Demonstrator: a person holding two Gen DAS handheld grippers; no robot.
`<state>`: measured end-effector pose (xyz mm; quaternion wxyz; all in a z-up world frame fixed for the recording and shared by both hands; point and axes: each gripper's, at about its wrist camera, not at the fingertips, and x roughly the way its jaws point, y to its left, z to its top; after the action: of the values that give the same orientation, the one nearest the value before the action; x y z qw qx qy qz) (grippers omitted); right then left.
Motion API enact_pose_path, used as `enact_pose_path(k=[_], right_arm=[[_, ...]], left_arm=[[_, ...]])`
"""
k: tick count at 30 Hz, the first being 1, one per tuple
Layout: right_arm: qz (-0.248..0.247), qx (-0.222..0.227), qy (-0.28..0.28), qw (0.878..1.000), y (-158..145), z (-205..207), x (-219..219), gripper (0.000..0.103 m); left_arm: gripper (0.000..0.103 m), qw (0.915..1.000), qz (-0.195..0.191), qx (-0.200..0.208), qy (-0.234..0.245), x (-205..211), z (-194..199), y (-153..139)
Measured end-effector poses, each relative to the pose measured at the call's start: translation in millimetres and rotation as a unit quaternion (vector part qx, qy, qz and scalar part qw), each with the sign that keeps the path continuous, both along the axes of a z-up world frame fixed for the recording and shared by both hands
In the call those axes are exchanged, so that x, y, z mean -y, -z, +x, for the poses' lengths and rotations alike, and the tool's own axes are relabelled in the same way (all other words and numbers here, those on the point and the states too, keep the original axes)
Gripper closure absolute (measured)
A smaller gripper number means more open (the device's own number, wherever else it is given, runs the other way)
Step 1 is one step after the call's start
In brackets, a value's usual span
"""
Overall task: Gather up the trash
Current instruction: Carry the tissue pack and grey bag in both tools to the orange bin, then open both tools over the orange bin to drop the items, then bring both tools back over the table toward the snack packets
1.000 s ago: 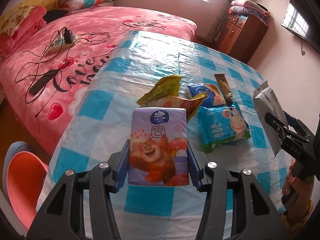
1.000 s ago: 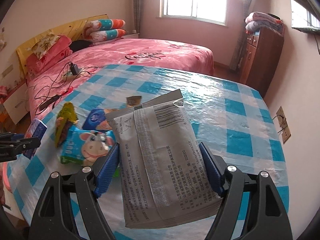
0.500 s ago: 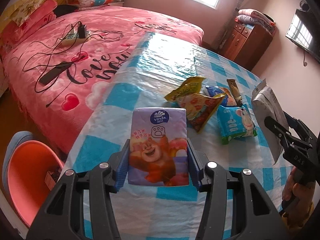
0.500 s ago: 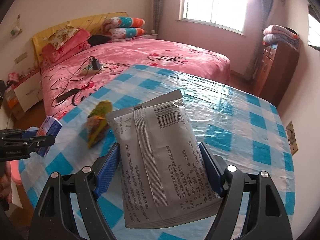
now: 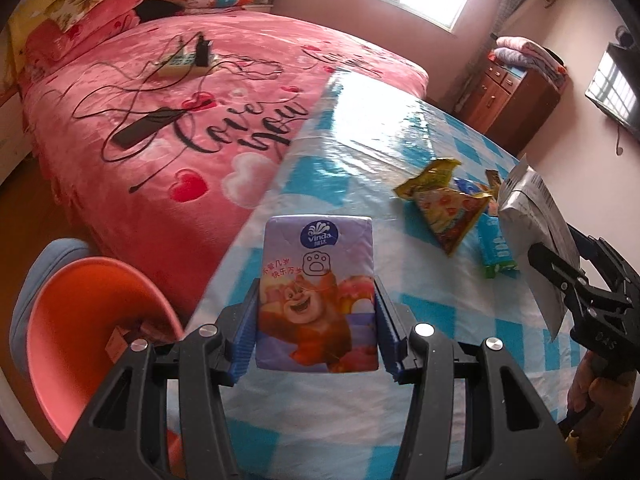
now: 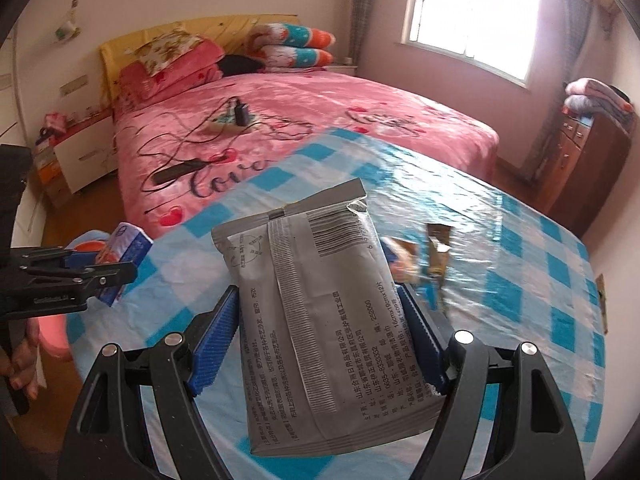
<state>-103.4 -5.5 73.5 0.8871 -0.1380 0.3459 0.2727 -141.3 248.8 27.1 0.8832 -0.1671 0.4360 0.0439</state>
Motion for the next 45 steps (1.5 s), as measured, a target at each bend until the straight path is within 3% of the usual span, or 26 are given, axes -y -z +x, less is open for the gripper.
enact_pose_path(k=[13,21,28,33,36,38,45], right_arm=[[0.049,-0.071,-0.12,0.989,0,-29,-85,0.025],[0.035,-0.091,-0.205,0.974,7,-60,-160,0.025],[0.015,-0.098,-0.253,0.962,21,-82,-215,0.025],[0.016,-0.101,-0.289,0.952,31,-93,-245,0.024],[0.012,-0.105,-0.294,0.95,42,-96,-256,0.022],[0.019,-0.118,-0.291,0.949,45,-93,-257,0.015],[0.062,-0.135,-0.253,0.956,34,-77,-227,0.015]], left_arm=[[0.05,0.9966,0.002,-0.006,-0.082,-73,-53,15],[0.05,0.9906,0.002,-0.018,-0.136,-116,-85,34],[0.049,0.9786,0.003,-0.048,-0.2,-155,-115,57],[0.033,0.9668,0.004,-0.056,-0.249,-181,-135,64],[0.026,0.9633,0.012,-0.057,-0.262,-188,-140,63],[0.025,0.9608,0.025,-0.058,-0.27,-191,-142,62],[0.022,0.9593,0.059,-0.062,-0.269,-184,-135,53]])
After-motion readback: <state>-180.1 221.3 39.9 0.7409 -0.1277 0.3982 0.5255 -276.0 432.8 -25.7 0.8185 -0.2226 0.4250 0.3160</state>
